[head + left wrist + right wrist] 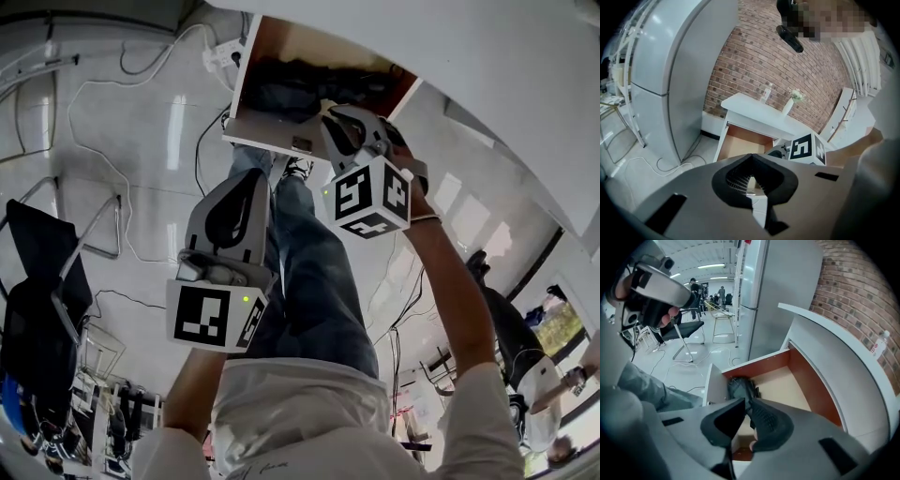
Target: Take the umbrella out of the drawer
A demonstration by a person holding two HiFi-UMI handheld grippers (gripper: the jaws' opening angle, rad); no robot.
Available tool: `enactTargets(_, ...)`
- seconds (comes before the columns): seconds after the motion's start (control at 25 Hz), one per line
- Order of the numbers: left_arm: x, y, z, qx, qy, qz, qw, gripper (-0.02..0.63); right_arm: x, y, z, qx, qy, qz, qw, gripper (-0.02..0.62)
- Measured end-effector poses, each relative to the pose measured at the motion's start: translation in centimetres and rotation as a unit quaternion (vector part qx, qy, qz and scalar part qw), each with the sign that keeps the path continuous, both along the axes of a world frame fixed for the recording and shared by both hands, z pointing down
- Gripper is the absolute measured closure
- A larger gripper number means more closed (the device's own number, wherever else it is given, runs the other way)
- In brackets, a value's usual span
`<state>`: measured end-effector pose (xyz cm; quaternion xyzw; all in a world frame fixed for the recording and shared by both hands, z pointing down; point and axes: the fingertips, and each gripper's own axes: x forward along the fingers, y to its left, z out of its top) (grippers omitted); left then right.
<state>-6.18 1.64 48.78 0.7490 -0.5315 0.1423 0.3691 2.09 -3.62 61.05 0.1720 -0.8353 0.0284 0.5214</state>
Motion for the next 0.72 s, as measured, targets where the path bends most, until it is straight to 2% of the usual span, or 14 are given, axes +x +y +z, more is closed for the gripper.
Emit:
enactTargets(0.16,-0.8,0.0,0.4,-0.004,-0.014,0.0,0.9999,0.589,0.0,-0.5,1.8,0.01,0.032,-0.029,0.999,0.537)
enactTargets(0.36,-1.2,-0.1,0.6,-0.006,-0.005,-0.007,0.9999,0.589,0.2,-1.5,4.3,0.022,0.077,-0.063,0.995,0.515)
enactTargets(0.6,0.3,-0.5,0.2,0.004,0.011,0.012,0.9999,0.589,0.9,-2.0,7.4,0.02,0.128,-0.095,0.987,0.485)
enactTargets(0.72,0.1,-0.7,0.5,-0.006,0.011,0.012,0.9998,0.589,1.0,-2.1,8.3,0.017,0.147,-0.117,0.982,0.485)
